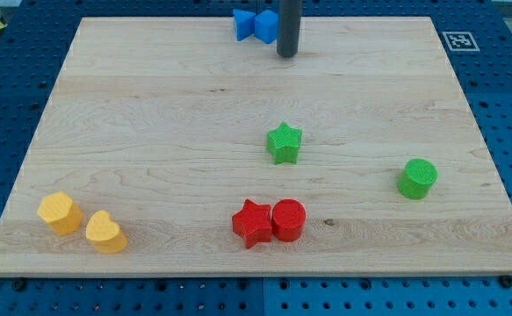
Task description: Move your arm to the green star
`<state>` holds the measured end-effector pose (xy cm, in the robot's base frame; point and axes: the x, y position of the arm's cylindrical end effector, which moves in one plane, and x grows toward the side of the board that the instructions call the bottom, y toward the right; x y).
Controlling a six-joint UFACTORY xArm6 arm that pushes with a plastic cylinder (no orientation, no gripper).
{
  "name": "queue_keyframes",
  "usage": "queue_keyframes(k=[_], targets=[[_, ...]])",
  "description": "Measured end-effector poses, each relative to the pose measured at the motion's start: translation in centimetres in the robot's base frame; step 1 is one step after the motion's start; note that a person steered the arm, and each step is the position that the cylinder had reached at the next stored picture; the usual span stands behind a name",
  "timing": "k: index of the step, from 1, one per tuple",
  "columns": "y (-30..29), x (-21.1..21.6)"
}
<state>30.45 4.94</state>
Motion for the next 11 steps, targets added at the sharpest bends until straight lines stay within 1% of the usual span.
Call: queue_keyframes(k=[1, 2, 3, 4, 5, 7, 8, 11], targets=[[1.9, 6.7], [4.1, 9.8], [4.6, 10.8], [7.0, 13.9], [7.2, 14.9], [7.1, 15.4], [5.6, 15.9], [4.9, 18.3]])
